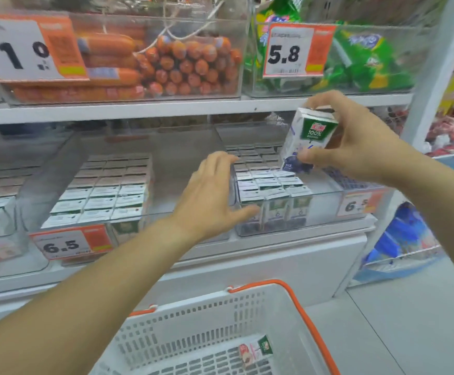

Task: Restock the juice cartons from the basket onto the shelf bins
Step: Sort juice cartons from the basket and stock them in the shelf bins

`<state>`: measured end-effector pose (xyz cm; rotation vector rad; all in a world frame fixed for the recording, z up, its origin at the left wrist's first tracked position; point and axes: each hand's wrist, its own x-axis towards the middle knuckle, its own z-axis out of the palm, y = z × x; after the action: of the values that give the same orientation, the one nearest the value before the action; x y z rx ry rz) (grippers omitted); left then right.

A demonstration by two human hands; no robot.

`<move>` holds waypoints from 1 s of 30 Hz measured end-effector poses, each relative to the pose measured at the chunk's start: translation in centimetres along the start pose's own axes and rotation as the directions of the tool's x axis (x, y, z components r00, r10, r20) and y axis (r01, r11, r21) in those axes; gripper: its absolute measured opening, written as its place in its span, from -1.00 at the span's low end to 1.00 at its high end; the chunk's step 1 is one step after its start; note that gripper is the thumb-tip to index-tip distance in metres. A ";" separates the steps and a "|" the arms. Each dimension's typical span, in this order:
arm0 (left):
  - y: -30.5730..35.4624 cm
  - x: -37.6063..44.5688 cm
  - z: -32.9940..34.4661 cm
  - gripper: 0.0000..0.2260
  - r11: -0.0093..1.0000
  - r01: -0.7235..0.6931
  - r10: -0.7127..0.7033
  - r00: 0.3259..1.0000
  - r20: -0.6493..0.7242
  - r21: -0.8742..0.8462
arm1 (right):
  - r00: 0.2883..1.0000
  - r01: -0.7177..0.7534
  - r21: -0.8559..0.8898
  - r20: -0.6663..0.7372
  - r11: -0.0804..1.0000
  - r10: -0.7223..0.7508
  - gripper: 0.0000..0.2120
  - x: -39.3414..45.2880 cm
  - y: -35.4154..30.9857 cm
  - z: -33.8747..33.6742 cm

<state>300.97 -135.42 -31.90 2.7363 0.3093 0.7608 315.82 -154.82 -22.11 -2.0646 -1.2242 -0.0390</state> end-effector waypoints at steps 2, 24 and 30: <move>-0.1 1.4 1.7 0.01 0.997 0.012 -0.021 0.992 0.122 0.078 | 0.997 -0.068 -0.085 -0.035 0.994 0.065 -0.44 0.4 3.0 -0.6; -1.4 1.8 5.7 -0.01 0.927 0.000 0.018 0.999 -0.045 0.376 | 0.965 -0.189 -0.320 0.115 0.928 0.237 -0.50 17.6 18.9 4.3; -1.4 1.8 5.8 0.00 0.924 0.009 0.000 1.000 -0.023 0.383 | 0.968 -0.237 -0.269 0.016 0.934 0.251 -0.51 17.0 18.7 10.1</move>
<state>305.40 -134.83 -36.24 3.0906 0.5190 0.8033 336.31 -141.40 -33.85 -2.4528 -1.0264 -0.0368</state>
